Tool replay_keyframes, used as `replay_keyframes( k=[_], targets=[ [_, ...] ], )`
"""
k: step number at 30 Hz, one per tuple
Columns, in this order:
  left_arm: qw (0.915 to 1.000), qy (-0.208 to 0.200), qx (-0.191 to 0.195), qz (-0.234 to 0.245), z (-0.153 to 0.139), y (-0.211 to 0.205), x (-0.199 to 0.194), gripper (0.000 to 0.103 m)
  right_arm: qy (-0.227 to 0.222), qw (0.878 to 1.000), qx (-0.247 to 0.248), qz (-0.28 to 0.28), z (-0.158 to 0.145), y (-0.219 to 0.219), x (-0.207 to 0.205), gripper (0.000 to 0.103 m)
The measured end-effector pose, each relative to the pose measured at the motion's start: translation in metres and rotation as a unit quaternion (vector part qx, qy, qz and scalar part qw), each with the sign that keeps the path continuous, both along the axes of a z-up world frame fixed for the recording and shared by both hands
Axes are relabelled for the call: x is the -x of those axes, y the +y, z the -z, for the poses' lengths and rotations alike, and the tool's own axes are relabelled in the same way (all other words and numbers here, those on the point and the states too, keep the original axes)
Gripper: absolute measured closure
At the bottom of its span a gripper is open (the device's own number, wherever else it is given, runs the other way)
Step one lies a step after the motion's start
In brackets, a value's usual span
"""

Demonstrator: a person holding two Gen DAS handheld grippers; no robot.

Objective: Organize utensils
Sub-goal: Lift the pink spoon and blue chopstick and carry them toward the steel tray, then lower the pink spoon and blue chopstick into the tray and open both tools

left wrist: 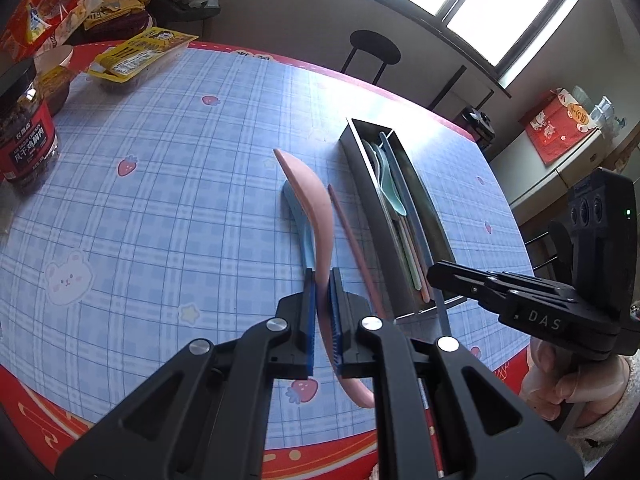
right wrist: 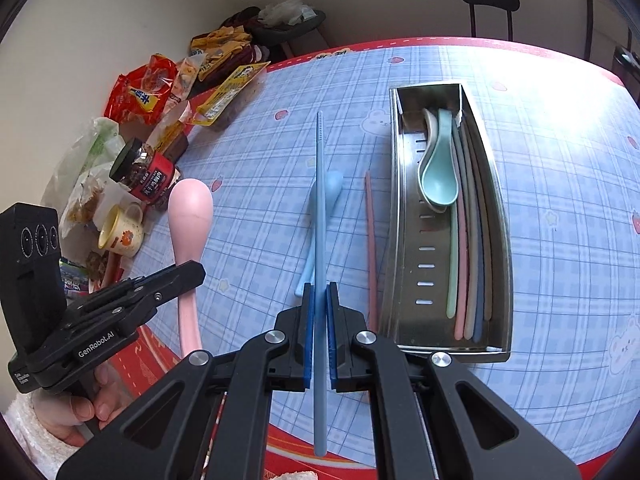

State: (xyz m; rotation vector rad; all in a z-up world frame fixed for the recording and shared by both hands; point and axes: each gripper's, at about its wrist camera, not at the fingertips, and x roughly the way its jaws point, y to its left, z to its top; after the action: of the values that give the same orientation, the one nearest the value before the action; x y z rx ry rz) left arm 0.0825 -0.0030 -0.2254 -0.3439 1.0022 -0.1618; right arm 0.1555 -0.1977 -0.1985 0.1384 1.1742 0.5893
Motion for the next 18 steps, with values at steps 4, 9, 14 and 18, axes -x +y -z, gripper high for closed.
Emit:
replay_keyframes(
  k=[4,9,14,18],
  targets=[
    [0.9998,-0.017,-0.004,0.008,-0.016,-0.016,-0.012,0.092,-0.014,1.0,0.003,-0.006,-0.012,-0.01,-0.01,0.097],
    [0.9996,-0.025,-0.007,0.014,-0.029,-0.03,-0.025,0.092,-0.015,1.0,-0.006,0.018,-0.016,-0.027,-0.026,0.097],
    [0.9992,-0.028,-0.001,0.029,-0.035,-0.042,-0.042,0.092,-0.022,0.999,-0.018,0.033,-0.015,-0.043,-0.034,0.097],
    [0.9982,-0.023,-0.004,0.055,-0.035,-0.054,-0.058,0.092,-0.022,0.998,-0.031,0.056,-0.01,-0.054,-0.037,0.097]
  ],
)
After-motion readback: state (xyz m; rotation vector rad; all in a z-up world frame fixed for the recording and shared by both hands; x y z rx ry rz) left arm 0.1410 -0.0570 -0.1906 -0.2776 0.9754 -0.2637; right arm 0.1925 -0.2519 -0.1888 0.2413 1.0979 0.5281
